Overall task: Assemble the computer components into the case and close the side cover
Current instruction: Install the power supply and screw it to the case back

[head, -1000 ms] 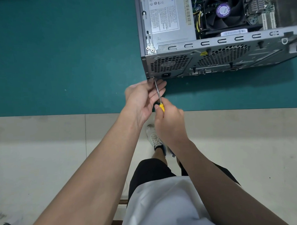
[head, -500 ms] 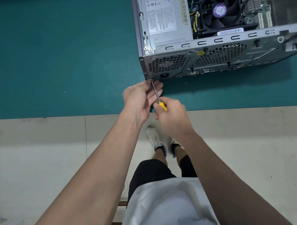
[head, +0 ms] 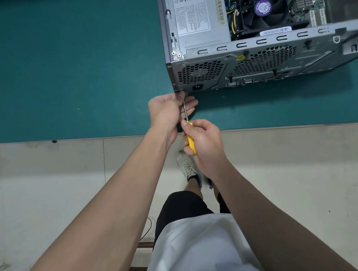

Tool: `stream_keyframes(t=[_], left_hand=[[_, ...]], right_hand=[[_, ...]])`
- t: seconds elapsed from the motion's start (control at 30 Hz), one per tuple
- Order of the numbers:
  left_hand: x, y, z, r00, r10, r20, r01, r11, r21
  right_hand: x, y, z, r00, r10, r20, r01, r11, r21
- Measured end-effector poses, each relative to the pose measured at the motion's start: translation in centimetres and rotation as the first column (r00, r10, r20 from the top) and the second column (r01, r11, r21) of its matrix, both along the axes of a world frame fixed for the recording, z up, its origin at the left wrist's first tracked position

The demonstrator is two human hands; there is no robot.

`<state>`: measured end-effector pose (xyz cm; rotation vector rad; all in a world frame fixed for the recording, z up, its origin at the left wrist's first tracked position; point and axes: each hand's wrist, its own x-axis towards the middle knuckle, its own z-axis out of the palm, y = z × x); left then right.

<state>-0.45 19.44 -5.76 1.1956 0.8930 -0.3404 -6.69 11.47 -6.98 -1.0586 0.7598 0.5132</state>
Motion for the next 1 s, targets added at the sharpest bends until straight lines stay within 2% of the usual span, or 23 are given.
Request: stream_keyframes(t=[0.1, 0.17, 0.2, 0.23, 0.27, 0.33, 0.4, 0.47, 0.5, 0.57, 0.63, 0.67, 0.7, 0.77, 0.83, 0.87, 0.93, 0.97, 1.0], left_hand=[[0.0, -0.1, -0.1, 0.999, -0.020, 0.027, 0.018, 0.998, 0.063], [0.0, -0.1, -0.2, 1.000, -0.005, 0.025, 0.004, 0.997, 0.076], [0.0, -0.1, -0.3, 1.000, 0.002, 0.019, -0.004, 0.997, 0.077], [0.0, -0.1, -0.2, 1.000, 0.007, 0.011, -0.008, 0.997, 0.071], [0.0, 0.0, -0.2, 1.000, 0.008, 0.000, -0.008, 0.998, 0.055], [0.1, 0.4, -0.1, 1.000, -0.015, -0.020, 0.015, 1.000, -0.007], [0.3, 0.8, 0.0, 0.998, -0.054, -0.027, 0.052, 0.995, -0.090], [0.5, 1.0, 0.1, 0.998, -0.066, -0.017, 0.063, 0.990, -0.125], [0.5, 1.0, 0.0, 0.998, -0.067, -0.014, 0.065, 0.992, -0.108], [0.5, 0.8, -0.1, 0.998, -0.060, -0.010, 0.059, 0.997, -0.057], [0.5, 0.7, -0.4, 1.000, -0.030, -0.005, 0.030, 0.999, -0.033], [0.4, 0.6, -0.5, 1.000, -0.010, -0.005, 0.010, 0.999, -0.031], [0.4, 0.6, -0.5, 1.000, 0.005, -0.009, -0.005, 0.999, -0.034], [0.4, 0.7, -0.4, 1.000, -0.012, -0.024, 0.010, 0.998, -0.064], [0.5, 1.0, -0.2, 0.998, -0.062, -0.024, 0.057, 0.987, -0.147], [0.6, 1.2, -0.1, 0.997, -0.081, -0.020, 0.076, 0.979, -0.188], [0.8, 1.3, 0.0, 0.996, -0.091, -0.021, 0.086, 0.977, -0.195], [0.8, 1.2, 0.1, 0.996, -0.088, -0.022, 0.083, 0.983, -0.166], [0.8, 1.1, 0.1, 0.996, -0.081, -0.022, 0.078, 0.988, -0.133]], right_hand=[[-0.4, 0.9, -0.3, 0.997, 0.073, 0.031, -0.062, 0.958, -0.279], [-0.4, 1.3, 0.0, 0.993, 0.119, 0.013, -0.107, 0.930, -0.353], [-0.2, 1.4, 0.1, 0.995, 0.096, -0.009, -0.094, 0.951, -0.293], [0.0, 1.3, 0.1, 0.998, 0.042, -0.047, -0.048, 0.988, -0.148], [0.2, 1.1, 0.2, 0.993, -0.023, -0.112, 0.030, 0.997, 0.065], [0.5, 0.6, 0.3, 0.966, -0.085, -0.243, 0.180, 0.897, 0.403], [0.4, 0.3, 0.3, 0.956, -0.104, -0.275, 0.234, 0.835, 0.498], [0.0, 0.3, 0.4, 0.959, -0.147, -0.241, 0.247, 0.851, 0.464], [-0.3, 0.4, 0.4, 0.968, -0.167, -0.189, 0.230, 0.894, 0.386], [-1.1, 0.7, 0.3, 0.992, -0.111, -0.051, 0.115, 0.991, 0.069], [-1.4, 1.2, 0.2, 1.000, -0.007, 0.005, 0.008, 0.976, -0.215], [-1.3, 1.3, 0.2, 1.000, 0.010, 0.002, -0.010, 0.968, -0.253], [-1.0, 1.3, 0.3, 1.000, -0.003, -0.021, -0.001, 0.979, -0.206], [-0.3, 1.0, 0.6, 0.986, -0.073, -0.148, 0.086, 0.993, 0.083], [0.2, 0.6, 0.6, 0.954, -0.112, -0.277, 0.206, 0.918, 0.338], [0.1, 0.5, 0.5, 0.946, -0.131, -0.296, 0.244, 0.890, 0.386], [-0.4, 0.7, 0.4, 0.949, -0.182, -0.258, 0.266, 0.902, 0.340], [-0.7, 0.7, 0.3, 0.965, -0.184, -0.187, 0.225, 0.947, 0.227], [-1.2, 0.7, 0.2, 0.988, -0.131, -0.087, 0.135, 0.990, 0.042]])
